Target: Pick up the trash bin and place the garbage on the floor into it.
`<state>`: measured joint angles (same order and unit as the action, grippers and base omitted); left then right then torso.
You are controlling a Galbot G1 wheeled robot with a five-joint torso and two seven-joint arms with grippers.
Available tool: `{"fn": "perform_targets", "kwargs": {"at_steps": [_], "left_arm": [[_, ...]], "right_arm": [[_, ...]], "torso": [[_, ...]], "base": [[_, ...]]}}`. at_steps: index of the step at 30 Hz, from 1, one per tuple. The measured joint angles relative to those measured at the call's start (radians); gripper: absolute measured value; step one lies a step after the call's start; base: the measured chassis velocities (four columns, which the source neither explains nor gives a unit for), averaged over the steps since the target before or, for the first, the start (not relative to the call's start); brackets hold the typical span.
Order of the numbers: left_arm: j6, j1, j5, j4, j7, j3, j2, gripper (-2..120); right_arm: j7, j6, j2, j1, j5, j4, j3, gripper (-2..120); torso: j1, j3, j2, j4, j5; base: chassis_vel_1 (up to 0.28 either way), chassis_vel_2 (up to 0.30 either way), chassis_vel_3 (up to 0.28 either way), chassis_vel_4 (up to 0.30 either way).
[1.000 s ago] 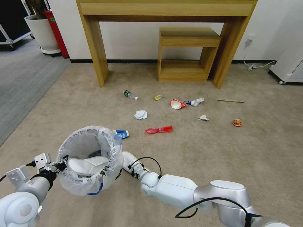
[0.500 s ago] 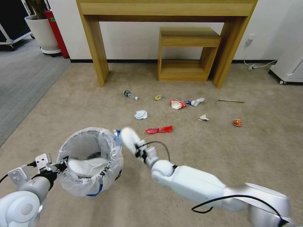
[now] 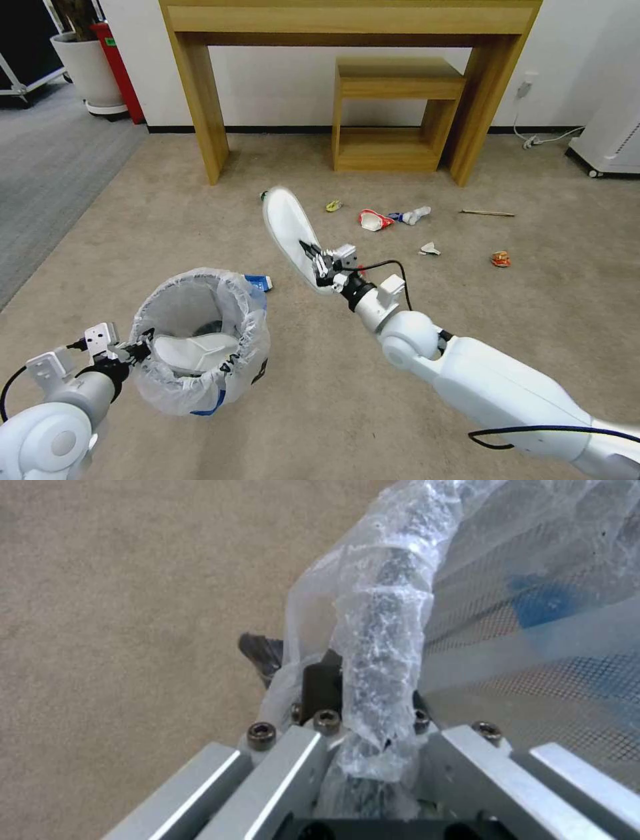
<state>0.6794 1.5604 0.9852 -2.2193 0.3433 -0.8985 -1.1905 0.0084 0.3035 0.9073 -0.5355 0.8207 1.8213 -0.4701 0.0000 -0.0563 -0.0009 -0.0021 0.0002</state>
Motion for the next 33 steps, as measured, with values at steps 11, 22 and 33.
{"fn": "perform_targets", "kwargs": {"at_steps": [11, 22, 33], "left_arm": [[0.007, 0.008, 0.003, -0.036, 0.007, -0.004, -0.009, 1], [0.008, 0.025, 0.008, -0.061, 0.007, -0.020, -0.012, 1], [0.008, 0.038, 0.014, -0.081, 0.009, -0.027, -0.015, 1]], "right_arm": [[-0.139, 0.117, 0.080, 0.115, 0.010, 0.014, -0.141, 0], [-0.189, 0.185, 0.270, 0.192, 0.003, -0.123, -0.283, 0], [-0.219, 0.228, 0.370, 0.195, -0.065, -0.318, -0.373, 0]], "torso": [[0.000, 0.000, 0.000, 0.0000, -0.0003], [0.000, 0.000, 0.000, 0.0003, -0.0005], [0.000, 0.000, 0.000, 0.0001, -0.0004]], "base": [[0.000, 0.000, 0.000, 0.000], [0.000, 0.000, 0.000, 0.000], [0.000, 0.000, 0.000, 0.000]]}}
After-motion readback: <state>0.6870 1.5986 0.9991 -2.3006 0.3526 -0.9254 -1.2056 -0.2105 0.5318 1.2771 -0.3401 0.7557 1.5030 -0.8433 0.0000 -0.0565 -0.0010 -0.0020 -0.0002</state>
